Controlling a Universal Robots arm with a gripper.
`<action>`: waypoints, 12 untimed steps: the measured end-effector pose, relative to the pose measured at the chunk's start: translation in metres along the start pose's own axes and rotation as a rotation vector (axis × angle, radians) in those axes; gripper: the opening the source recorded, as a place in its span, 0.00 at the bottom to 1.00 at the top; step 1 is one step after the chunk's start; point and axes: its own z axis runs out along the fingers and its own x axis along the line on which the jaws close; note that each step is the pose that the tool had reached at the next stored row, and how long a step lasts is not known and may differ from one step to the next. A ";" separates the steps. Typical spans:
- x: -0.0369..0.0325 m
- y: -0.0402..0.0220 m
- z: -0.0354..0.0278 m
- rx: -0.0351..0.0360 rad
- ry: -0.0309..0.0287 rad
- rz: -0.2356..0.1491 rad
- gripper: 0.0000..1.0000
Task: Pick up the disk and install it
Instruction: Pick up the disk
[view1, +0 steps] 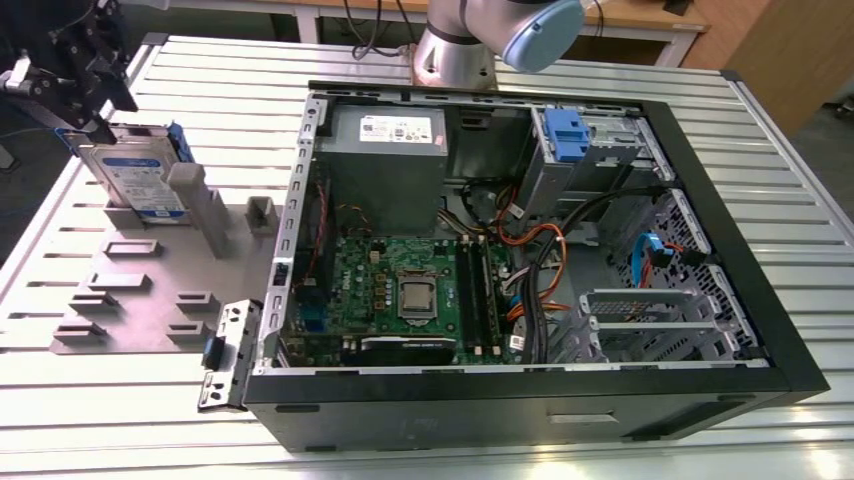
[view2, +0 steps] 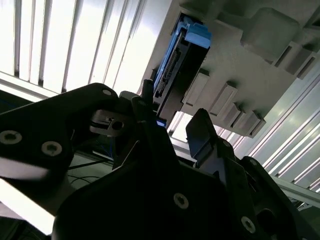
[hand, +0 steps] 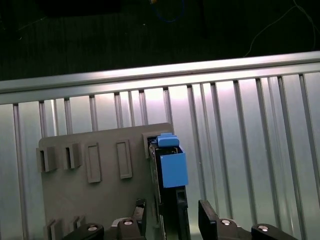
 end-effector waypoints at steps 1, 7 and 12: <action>0.0000 0.0000 0.0000 0.0000 0.0000 0.000 0.53; 0.0001 0.0000 0.0007 -0.0049 0.0033 -0.071 0.53; 0.0001 -0.0001 0.0015 -0.0098 0.0068 -0.141 0.53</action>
